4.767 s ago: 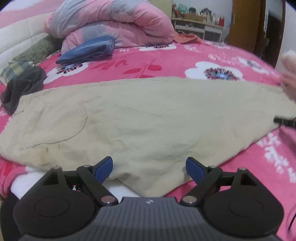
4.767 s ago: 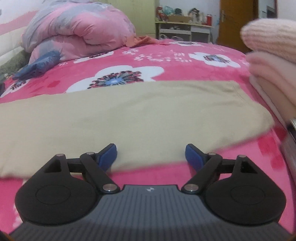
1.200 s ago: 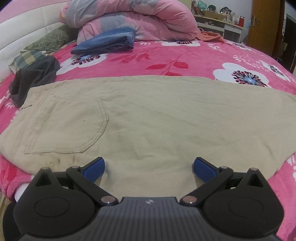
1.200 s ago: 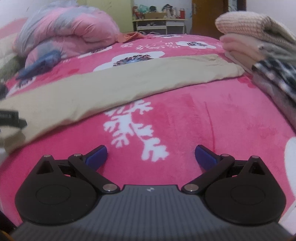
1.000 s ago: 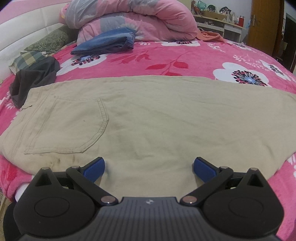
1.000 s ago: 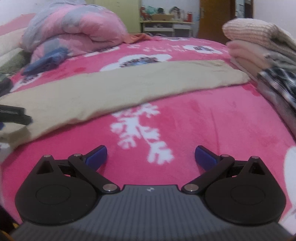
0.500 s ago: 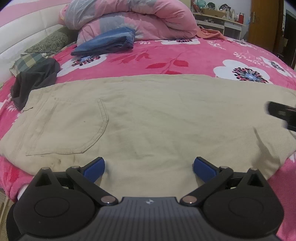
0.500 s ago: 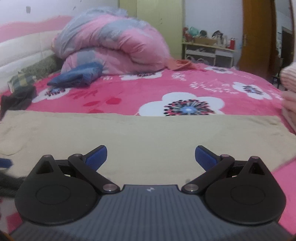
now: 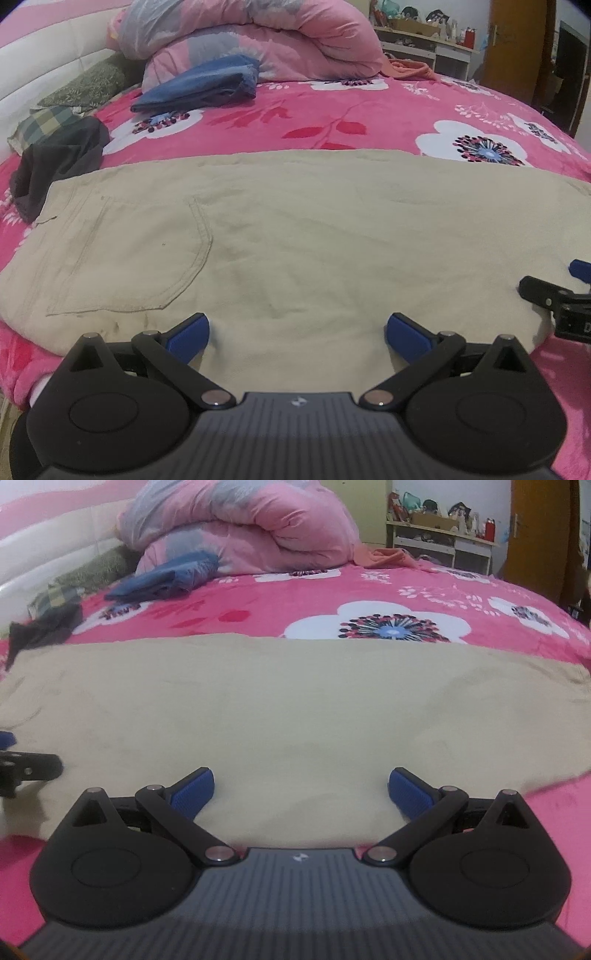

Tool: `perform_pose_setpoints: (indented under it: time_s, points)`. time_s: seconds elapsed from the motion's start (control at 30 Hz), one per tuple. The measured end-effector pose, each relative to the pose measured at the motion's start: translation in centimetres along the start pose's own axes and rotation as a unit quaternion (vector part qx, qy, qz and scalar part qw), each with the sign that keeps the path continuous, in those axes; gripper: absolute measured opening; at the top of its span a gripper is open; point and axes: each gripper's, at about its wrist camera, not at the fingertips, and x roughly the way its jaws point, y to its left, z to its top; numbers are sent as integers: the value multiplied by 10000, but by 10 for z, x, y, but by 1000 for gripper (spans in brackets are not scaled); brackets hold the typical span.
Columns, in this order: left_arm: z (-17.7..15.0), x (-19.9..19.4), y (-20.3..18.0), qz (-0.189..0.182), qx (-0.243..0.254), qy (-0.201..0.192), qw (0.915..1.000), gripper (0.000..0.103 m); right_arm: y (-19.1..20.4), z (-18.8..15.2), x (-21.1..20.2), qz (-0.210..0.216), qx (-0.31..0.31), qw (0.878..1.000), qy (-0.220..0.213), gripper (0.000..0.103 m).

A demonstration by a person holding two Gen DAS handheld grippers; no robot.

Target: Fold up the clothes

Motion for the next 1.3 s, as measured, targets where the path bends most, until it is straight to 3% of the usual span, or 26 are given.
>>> perform_pose_setpoints:
  time_s: [0.2,0.77,1.3]
  points:
    - [0,0,-6,136,73,-47,9999,103,-4,-9,-10,80,60,9999,-122,102]
    - [5,-1,4,-36,-234,105,9997,103,-3,-16,-14,39,32,9996,-279,102]
    - [22,-28,15,-981,-812,-679,9895,103,-3,-18,-13,33,24,9995,-309,102]
